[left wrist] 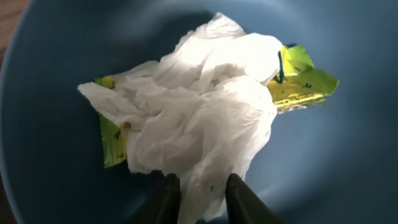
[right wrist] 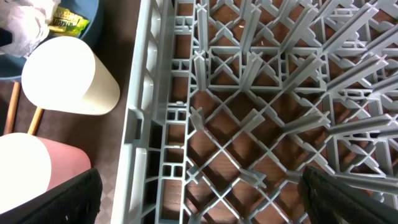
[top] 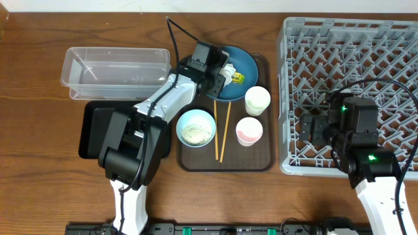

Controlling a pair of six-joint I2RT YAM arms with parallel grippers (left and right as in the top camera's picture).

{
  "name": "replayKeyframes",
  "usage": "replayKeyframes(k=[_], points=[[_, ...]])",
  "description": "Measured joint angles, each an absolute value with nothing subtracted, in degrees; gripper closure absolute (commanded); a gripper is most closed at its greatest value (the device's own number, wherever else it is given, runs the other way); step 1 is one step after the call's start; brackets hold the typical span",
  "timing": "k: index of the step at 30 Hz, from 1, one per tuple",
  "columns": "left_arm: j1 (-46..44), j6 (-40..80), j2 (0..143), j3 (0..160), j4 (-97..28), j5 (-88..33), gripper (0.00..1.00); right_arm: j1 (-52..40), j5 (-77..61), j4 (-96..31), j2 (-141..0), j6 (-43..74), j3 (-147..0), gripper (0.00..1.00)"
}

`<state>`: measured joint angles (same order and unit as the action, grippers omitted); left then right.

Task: Sort waste into correct bins and load items into the dishwasher rack
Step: 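Grasp the white tissue with the left gripper and lift it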

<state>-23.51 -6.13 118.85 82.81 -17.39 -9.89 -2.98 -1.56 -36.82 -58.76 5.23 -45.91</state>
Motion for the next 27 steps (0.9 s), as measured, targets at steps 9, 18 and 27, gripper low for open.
replayKeyframes(k=[9,18,27], points=[[-23.5,-6.2,118.8,82.7,-17.0,-9.9,0.94,-3.0,-1.6,-36.8,-58.8,5.2,-45.9,0.01],[-23.5,-6.2,115.9,82.6,-20.1,-9.9,0.94,-3.0,-1.6,-36.8,-58.8,5.2,-45.9,0.01],[-19.4,-6.2,100.0,82.5,-24.6,-9.9,0.94,-3.0,-1.7,-36.8,-58.8,5.2,-45.9,0.01]])
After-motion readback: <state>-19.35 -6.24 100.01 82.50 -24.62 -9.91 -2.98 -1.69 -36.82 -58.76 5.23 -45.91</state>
